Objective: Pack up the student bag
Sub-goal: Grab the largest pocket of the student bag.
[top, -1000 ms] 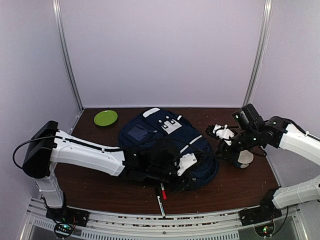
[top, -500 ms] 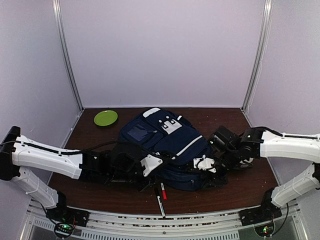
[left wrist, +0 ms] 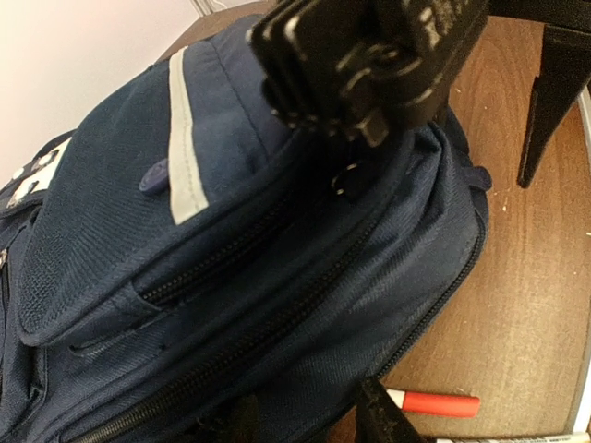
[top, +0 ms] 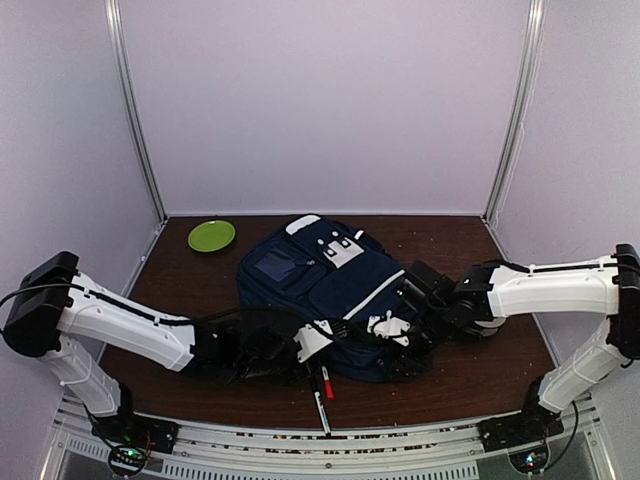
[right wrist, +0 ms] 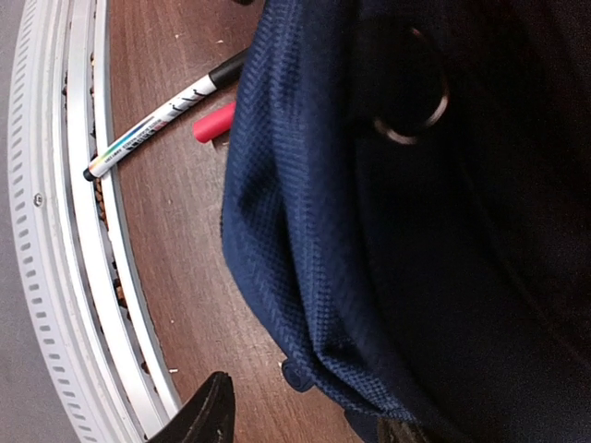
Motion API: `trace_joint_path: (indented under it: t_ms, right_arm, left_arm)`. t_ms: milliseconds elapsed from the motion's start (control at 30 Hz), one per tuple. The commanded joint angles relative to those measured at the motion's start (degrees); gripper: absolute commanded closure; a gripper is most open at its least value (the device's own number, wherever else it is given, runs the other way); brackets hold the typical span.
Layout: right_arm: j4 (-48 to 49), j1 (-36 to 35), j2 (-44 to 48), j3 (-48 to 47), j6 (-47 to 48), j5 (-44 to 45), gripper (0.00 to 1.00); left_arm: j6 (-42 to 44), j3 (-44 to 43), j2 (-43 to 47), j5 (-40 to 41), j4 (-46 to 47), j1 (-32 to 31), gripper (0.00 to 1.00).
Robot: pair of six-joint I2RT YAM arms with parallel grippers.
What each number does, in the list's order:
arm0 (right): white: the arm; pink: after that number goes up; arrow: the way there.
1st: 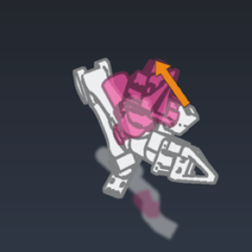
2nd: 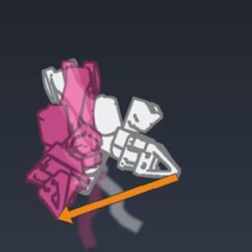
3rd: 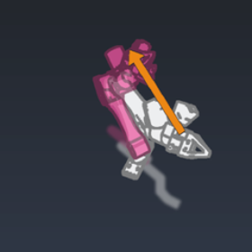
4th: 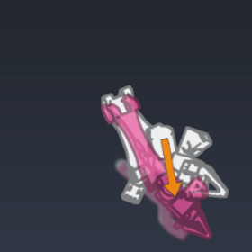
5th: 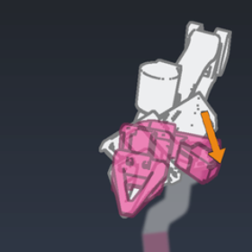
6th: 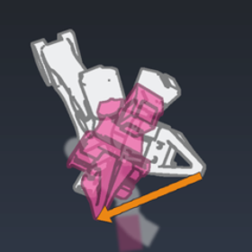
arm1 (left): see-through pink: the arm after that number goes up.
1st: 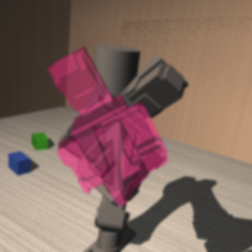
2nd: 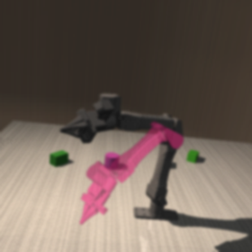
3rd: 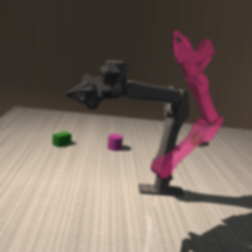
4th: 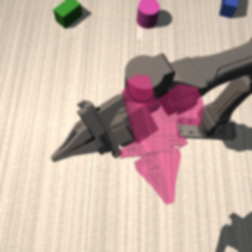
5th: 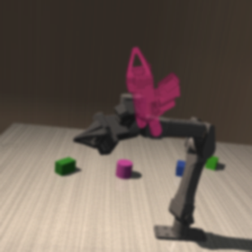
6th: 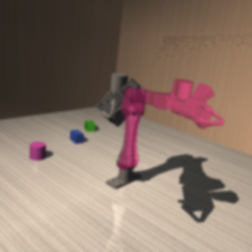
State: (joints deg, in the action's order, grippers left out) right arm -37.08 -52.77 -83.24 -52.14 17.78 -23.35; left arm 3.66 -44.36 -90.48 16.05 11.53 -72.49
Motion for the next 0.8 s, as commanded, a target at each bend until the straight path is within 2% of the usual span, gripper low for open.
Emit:
trace_joint_path:
  t_ms: [0, 100, 267, 400, 533, 767]
  right_arm:
    - [6.2, -0.4, -2.4, -1.2, -3.5, 3.8, 0.47]
    - [6.6, -0.4, -4.6, -2.2, -4.8, 6.4, 0.55]
    - [5.9, -1.5, -7.5, -3.9, -5.4, 10.5, 0.74]
    - [4.7, -2.0, -7.5, -4.0, -5.3, 12.7, 0.98]
    - [1.2, -1.6, -3.5, -4.1, -3.3, 12.4, 1.00]
    - [-6.0, -1.4, 5.7, -5.1, 1.3, 5.9, 1.00]
  left_arm:
    - [1.2, 0.2, -1.3, 0.5, 7.8, 0.0, 0.62]
    - [0.3, 2.2, -0.9, 1.5, 9.9, 0.0, 0.62]
    - [-1.0, 4.0, 0.3, 2.2, 10.0, 0.0, 0.63]
    - [-0.9, 4.1, 0.1, 1.6, 9.9, 0.0, 0.63]
    - [-0.2, 4.2, 0.2, 1.4, 10.0, -0.7, 0.61]
    - [8.0, 0.3, 0.2, 4.6, 6.5, -5.8, 0.57]
